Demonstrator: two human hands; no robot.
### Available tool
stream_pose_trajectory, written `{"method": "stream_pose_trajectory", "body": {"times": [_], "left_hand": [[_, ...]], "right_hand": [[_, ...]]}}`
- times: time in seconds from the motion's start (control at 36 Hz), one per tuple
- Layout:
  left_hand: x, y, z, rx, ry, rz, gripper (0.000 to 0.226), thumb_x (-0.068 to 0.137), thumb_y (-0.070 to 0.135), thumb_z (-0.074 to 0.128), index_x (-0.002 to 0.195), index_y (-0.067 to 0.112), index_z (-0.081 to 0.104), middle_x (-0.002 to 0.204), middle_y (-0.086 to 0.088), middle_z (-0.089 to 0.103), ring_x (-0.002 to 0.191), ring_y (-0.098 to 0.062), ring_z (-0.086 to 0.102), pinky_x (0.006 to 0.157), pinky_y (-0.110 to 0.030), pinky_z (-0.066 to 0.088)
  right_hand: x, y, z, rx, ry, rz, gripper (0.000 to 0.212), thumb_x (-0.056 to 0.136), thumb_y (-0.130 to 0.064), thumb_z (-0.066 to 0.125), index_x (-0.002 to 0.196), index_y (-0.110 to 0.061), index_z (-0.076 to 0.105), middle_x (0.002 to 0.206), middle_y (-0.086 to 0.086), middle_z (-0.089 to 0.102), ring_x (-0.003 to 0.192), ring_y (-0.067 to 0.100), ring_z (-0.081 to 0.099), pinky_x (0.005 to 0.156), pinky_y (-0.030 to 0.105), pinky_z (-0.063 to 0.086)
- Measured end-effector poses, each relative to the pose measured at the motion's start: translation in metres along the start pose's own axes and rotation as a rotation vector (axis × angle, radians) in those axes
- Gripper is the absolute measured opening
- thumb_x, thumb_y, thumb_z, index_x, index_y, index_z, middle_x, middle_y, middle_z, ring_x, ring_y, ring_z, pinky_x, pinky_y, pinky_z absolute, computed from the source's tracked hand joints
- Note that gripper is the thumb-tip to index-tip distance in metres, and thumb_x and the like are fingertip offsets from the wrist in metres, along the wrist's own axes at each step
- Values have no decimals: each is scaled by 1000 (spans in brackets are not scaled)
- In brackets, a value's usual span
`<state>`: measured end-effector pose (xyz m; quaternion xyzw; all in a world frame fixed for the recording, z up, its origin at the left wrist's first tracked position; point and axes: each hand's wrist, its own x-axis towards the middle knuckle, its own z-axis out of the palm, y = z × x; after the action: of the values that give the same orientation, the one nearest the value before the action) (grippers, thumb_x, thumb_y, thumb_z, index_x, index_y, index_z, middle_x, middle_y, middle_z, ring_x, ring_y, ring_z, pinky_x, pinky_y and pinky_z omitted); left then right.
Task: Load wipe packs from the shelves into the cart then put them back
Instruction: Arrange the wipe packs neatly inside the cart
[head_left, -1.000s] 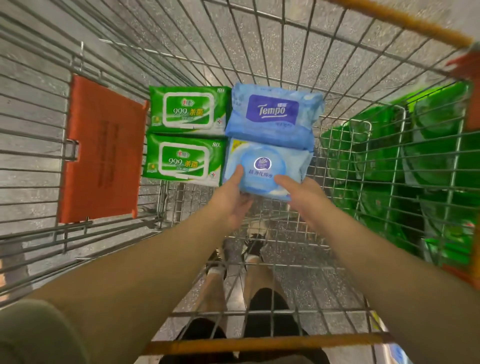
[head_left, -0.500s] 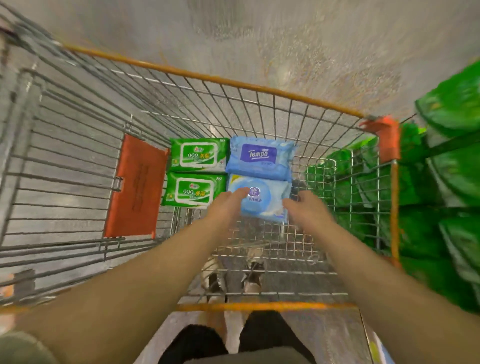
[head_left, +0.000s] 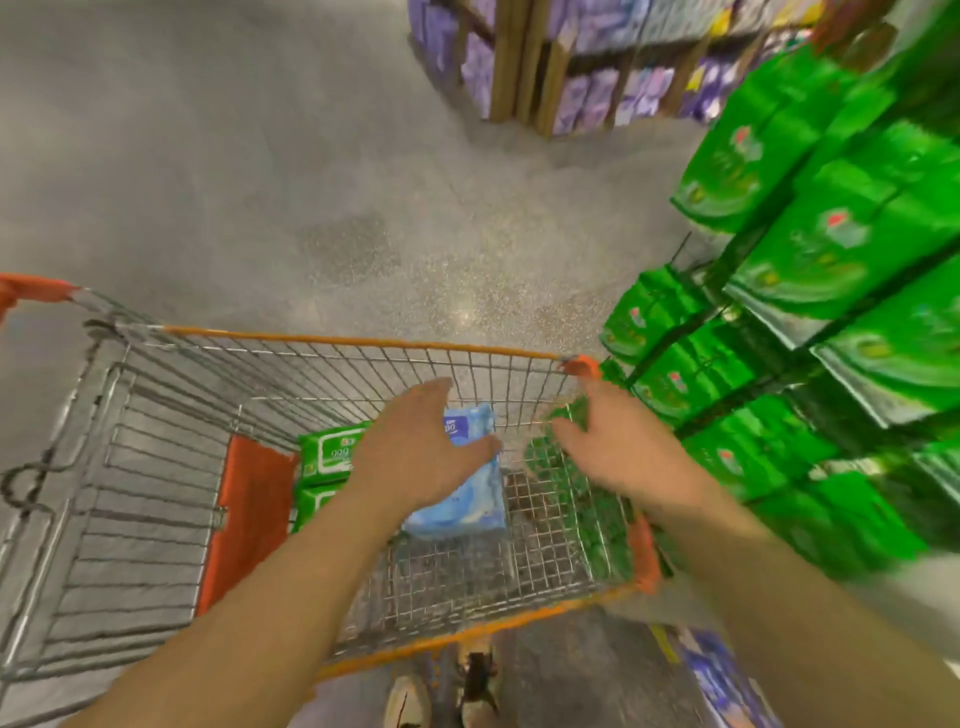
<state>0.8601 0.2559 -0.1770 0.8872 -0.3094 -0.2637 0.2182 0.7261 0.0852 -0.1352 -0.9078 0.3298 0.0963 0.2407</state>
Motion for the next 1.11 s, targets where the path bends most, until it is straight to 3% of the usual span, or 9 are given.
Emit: {"method": "stream_pose_trajectory", "body": {"times": [0.14, 0.25, 0.36, 0.44, 0.61, 0.75, 0.83, 0.97, 1.11], "left_hand": [[-25, 45, -22, 157, 17, 175, 100, 83, 78, 55, 161, 26, 22, 168, 3, 24, 152, -22, 27, 123, -43, 28], [-51, 90, -29, 198, 9, 295, 100, 81, 79, 55, 160, 27, 24, 166, 3, 28, 151, -22, 30, 120, -42, 31], [-84, 137, -27, 200, 10, 443, 86, 84, 71, 61, 154, 30, 34, 160, 3, 39, 144, -22, 39, 110, -38, 38], [-101, 166, -17, 216, -8, 539, 97, 80, 77, 57, 158, 29, 26, 163, 3, 34, 146, -22, 37, 114, -42, 38], [-141, 230, 10, 264, -97, 645, 103, 78, 80, 57, 161, 31, 19, 167, 3, 25, 150, -22, 32, 117, -47, 38], [-179, 283, 43, 319, -146, 730, 99, 78, 80, 56, 160, 36, 22, 166, 7, 28, 148, -18, 35, 114, -40, 38], [-204, 316, 68, 308, -163, 792, 96, 78, 78, 58, 159, 37, 26, 164, 12, 31, 149, -13, 34, 116, -36, 36], [-246, 375, 112, 343, -185, 891, 91, 80, 78, 58, 156, 35, 33, 161, 9, 39, 145, -14, 40, 112, -30, 37], [-278, 434, 157, 379, -210, 978, 92, 75, 81, 54, 153, 36, 37, 156, 9, 47, 139, -16, 48, 109, -32, 44]], "right_hand": [[-55, 5, -30, -19, 87, 45, 53, 98, -39, 57, 143, -13, 49, 143, 12, 54, 130, 26, 51, 106, 26, 38], [-106, 21, -50, -60, 104, 157, 76, 99, -46, 54, 159, -7, 25, 163, 13, 31, 148, 25, 35, 117, 25, 25], [-156, 45, -66, -51, 181, 220, 79, 98, -50, 54, 159, -10, 25, 165, 11, 28, 149, 21, 32, 118, 24, 23], [-196, 61, -79, -41, 219, 275, 79, 99, -50, 53, 160, -10, 22, 164, 11, 29, 149, 21, 32, 117, 24, 24], [-269, 104, -97, -23, 343, 368, 64, 97, -45, 58, 151, -17, 40, 141, 11, 57, 128, 25, 55, 93, 23, 37], [-328, 150, -111, 1, 384, 430, 67, 98, -46, 56, 154, -15, 37, 158, 5, 42, 143, 19, 41, 113, 23, 28], [-366, 181, -117, 31, 452, 480, 53, 98, -43, 58, 146, -21, 47, 148, 4, 53, 135, 20, 48, 106, 28, 35], [-425, 246, -123, 45, 490, 552, 68, 99, -48, 54, 157, -20, 33, 159, 3, 40, 144, 18, 38, 113, 22, 26], [-483, 304, -128, 104, 585, 634, 62, 97, -42, 57, 151, -15, 42, 155, 6, 46, 142, 18, 42, 113, 21, 23]]}}
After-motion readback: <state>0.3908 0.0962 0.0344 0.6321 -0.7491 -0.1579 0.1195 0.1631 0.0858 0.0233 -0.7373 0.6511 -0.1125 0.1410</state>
